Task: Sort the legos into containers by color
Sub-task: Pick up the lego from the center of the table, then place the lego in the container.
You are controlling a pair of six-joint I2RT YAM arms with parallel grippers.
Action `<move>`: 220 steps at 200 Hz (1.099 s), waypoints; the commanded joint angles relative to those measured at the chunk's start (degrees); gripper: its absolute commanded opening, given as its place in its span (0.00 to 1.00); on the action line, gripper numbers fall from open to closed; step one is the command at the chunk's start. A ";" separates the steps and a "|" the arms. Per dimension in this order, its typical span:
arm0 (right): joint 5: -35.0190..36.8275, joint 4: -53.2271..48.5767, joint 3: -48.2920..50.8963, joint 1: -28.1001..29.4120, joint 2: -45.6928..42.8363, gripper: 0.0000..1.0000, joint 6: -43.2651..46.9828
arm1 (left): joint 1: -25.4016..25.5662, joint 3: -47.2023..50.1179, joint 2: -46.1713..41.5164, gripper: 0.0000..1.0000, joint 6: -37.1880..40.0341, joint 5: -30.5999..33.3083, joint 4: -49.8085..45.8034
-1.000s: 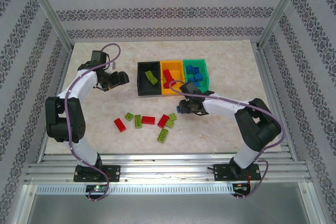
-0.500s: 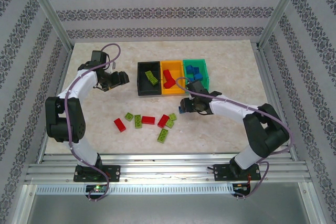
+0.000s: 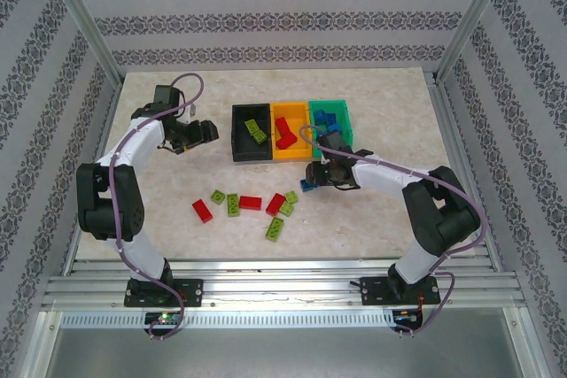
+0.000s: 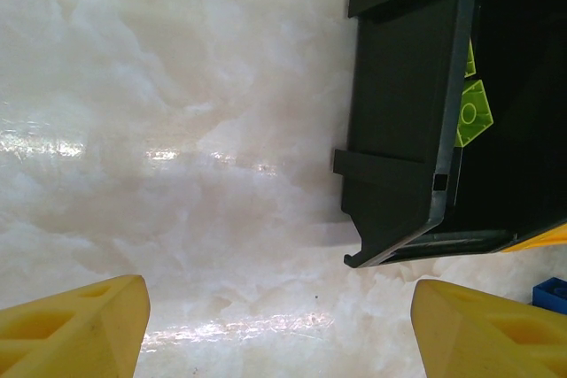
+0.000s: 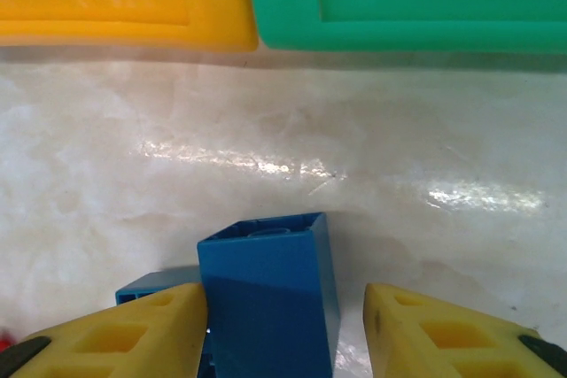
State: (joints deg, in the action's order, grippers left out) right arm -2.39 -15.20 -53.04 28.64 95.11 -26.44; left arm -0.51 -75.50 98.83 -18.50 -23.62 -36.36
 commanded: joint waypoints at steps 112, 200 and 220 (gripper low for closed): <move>1.89 -2.90 -1.20 -0.77 -1.63 0.35 1.28 | -0.81 -0.95 0.58 0.78 -0.22 -1.49 1.34; 1.01 -5.20 -17.61 -10.57 0.16 0.36 6.88 | -0.80 -1.12 1.02 0.78 0.09 -0.80 0.78; 0.03 -4.89 -22.38 -12.82 4.13 0.37 6.74 | -0.80 -1.40 1.19 0.78 0.15 -0.99 0.76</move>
State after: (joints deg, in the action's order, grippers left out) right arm -1.93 -19.75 -70.57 18.02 94.72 -21.15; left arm -0.51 -75.50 99.00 -18.50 -24.40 -36.36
